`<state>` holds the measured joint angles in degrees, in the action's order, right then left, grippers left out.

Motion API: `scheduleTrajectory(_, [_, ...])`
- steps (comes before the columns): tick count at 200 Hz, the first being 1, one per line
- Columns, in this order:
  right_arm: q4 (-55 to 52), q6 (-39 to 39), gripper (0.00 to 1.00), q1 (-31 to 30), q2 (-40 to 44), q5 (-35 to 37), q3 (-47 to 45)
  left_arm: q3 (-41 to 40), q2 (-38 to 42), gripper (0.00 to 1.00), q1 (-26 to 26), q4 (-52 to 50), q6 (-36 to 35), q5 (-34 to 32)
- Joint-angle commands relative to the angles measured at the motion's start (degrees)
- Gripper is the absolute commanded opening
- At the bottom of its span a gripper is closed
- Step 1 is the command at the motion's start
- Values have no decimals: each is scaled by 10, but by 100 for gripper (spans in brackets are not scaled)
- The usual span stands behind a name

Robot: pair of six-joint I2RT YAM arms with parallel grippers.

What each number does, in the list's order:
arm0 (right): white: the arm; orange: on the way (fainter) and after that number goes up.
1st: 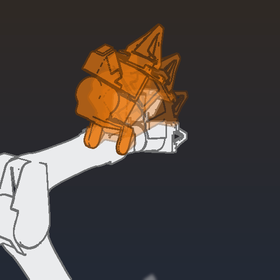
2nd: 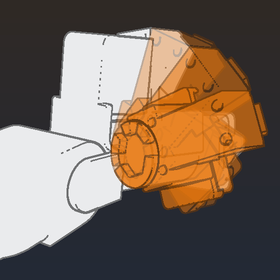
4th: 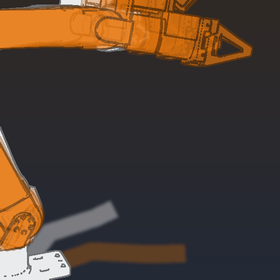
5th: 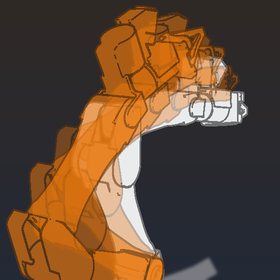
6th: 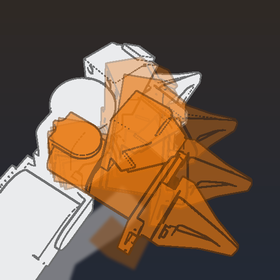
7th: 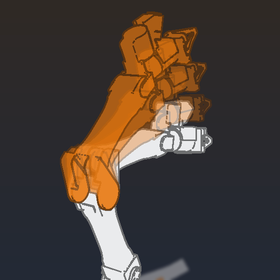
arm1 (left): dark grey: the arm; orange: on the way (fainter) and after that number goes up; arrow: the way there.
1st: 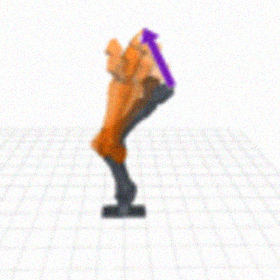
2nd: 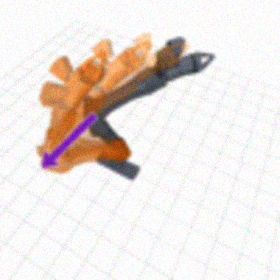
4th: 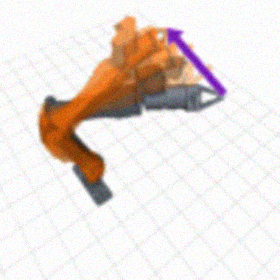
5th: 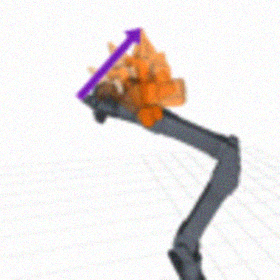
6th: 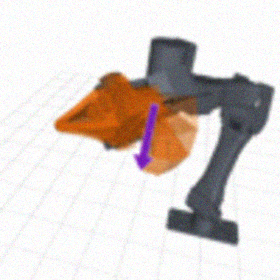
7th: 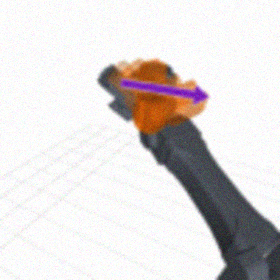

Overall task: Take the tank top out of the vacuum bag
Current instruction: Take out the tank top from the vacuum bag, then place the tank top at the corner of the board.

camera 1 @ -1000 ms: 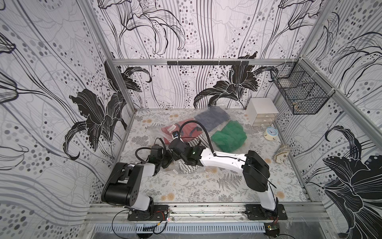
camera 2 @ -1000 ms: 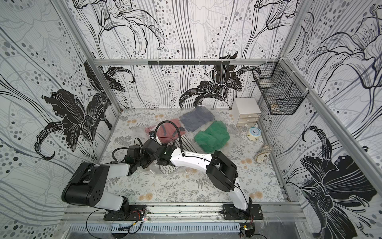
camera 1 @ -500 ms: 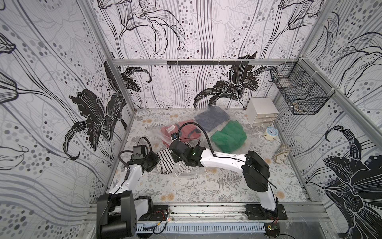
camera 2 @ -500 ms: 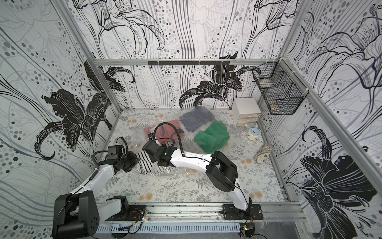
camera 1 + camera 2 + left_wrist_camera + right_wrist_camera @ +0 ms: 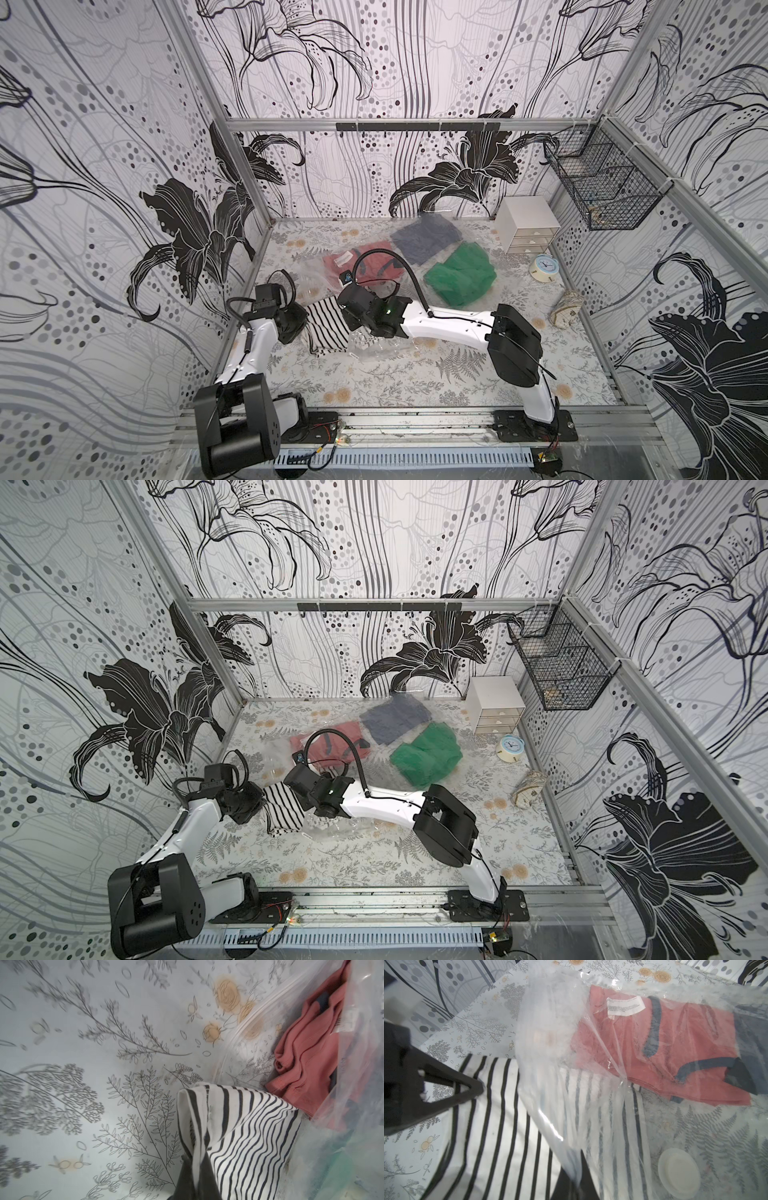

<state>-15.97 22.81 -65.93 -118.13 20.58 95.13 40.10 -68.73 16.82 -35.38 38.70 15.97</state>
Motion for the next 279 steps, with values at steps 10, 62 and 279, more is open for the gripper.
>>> scheduleTrajectory(10, [7, -17, 0, -1, -2, -18, 1, 78, -9, 0, 34, -74, -53, -53])
scheduleTrajectory(62, [6, -43, 0, 0, 4, -30, 0, 166, -63, 0, 84, -170, -115, -109])
scheduleTrajectory(279, [31, -4, 0, 56, 86, -23, -127, 702, -516, 0, 17, -297, -331, -377])
